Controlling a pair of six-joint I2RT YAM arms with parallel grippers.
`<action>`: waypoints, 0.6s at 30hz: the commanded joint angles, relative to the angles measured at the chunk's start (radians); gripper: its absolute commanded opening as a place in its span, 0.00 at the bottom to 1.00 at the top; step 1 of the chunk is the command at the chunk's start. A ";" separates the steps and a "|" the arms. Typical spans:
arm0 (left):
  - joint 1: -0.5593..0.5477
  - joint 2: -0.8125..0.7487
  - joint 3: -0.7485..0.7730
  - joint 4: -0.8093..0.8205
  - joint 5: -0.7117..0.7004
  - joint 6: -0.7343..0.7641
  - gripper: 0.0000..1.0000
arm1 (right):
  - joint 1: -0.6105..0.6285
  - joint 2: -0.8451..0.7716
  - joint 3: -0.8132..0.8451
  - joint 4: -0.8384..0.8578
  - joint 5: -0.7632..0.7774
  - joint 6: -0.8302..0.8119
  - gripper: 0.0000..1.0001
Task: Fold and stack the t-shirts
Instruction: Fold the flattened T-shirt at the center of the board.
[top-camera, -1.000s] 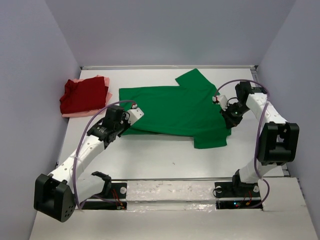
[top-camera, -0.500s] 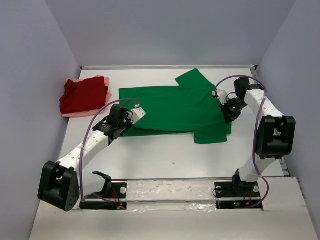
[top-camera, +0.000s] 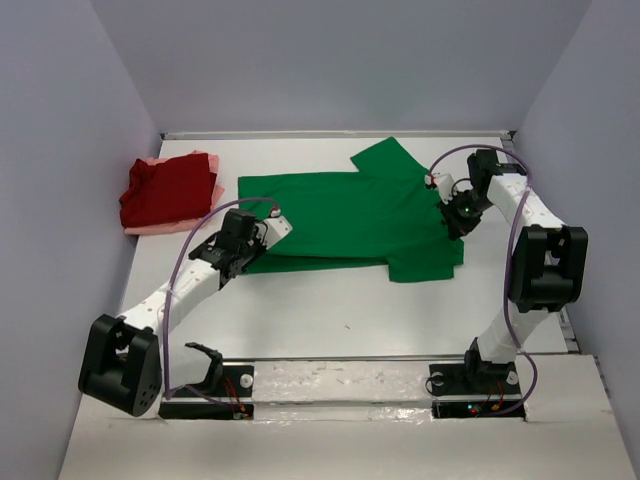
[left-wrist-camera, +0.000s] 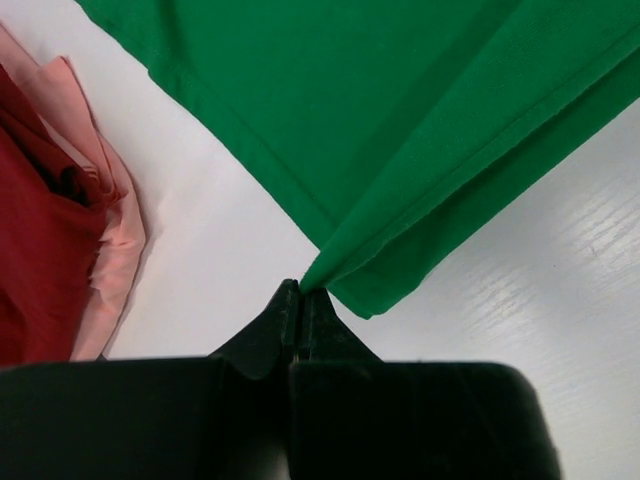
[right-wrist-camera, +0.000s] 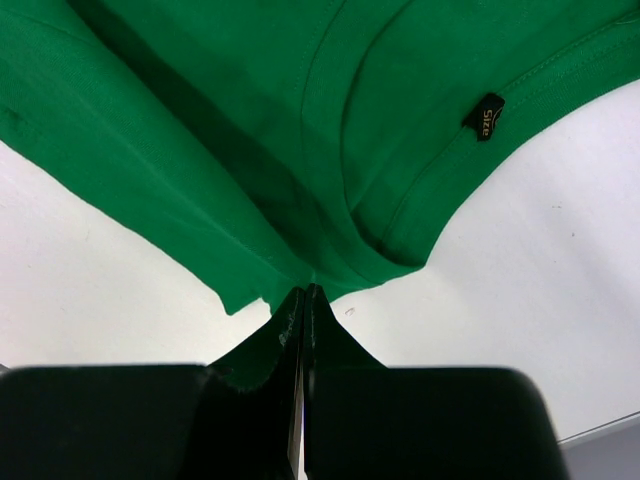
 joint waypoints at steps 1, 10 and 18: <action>0.012 -0.059 0.026 -0.007 -0.020 0.015 0.00 | -0.007 -0.056 0.028 -0.018 -0.009 0.004 0.00; 0.013 -0.163 0.087 -0.154 0.044 0.038 0.00 | -0.007 -0.202 -0.023 -0.113 -0.008 -0.013 0.00; 0.013 -0.249 0.086 -0.281 0.089 0.077 0.00 | -0.007 -0.294 -0.035 -0.199 0.005 -0.024 0.00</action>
